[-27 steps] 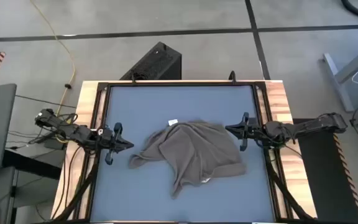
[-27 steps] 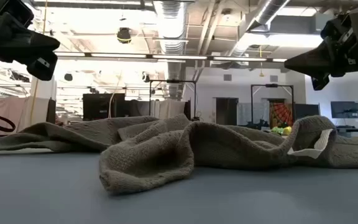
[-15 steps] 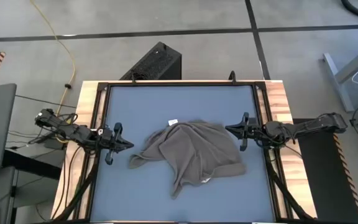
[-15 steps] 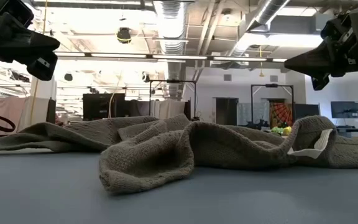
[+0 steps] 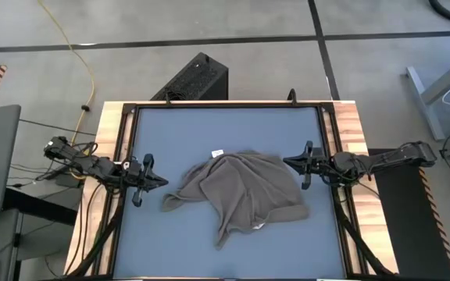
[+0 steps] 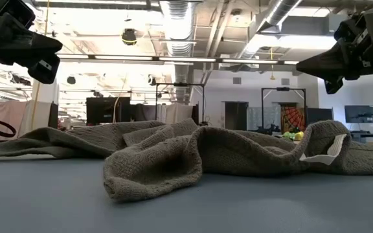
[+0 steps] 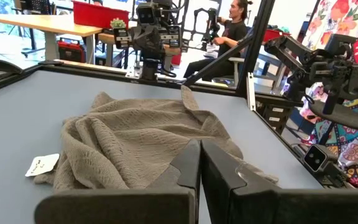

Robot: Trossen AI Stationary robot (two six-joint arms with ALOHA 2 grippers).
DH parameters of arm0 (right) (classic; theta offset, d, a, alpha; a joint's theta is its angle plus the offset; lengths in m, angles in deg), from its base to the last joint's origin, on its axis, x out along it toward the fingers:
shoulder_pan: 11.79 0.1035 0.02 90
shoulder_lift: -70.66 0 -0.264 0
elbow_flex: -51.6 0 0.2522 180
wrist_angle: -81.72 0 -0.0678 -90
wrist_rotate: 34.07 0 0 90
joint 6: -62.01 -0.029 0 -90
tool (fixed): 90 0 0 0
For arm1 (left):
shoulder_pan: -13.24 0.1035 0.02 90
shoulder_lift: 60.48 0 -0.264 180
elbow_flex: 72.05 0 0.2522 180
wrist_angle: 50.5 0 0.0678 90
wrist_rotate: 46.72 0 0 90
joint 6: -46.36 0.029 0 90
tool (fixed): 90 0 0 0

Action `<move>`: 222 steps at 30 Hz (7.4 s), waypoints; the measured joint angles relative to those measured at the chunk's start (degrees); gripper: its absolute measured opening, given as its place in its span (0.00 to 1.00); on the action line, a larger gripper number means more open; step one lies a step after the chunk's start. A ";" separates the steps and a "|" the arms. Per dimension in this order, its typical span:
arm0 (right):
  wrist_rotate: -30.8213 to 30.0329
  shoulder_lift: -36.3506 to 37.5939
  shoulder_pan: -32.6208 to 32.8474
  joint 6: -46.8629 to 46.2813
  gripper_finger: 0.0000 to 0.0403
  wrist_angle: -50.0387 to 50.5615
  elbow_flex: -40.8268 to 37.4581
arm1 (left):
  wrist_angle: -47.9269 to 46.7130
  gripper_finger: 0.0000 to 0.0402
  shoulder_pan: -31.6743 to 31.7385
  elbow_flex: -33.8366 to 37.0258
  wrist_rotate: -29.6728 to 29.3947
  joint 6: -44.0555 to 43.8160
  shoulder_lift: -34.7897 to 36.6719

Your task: Roll towel

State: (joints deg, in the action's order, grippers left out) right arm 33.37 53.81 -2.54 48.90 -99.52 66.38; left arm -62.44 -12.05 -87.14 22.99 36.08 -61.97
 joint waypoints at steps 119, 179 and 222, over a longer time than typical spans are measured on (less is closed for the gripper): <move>17.79 -37.38 29.38 -4.41 0.19 39.28 29.22 | -35.20 0.46 2.52 -88.14 33.10 21.12 -119.40; 20.09 -44.40 29.61 -38.44 0.06 34.67 32.99 | -25.16 0.00 13.18 -61.13 28.64 18.27 -83.27; 14.00 -70.33 18.69 -9.03 0.05 83.80 121.41 | -12.17 0.00 11.21 -67.90 17.24 39.14 -64.92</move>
State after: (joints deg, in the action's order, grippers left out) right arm 47.37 -16.52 16.16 39.87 -15.72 187.79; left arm -74.61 -0.84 -155.03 40.23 75.22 -126.90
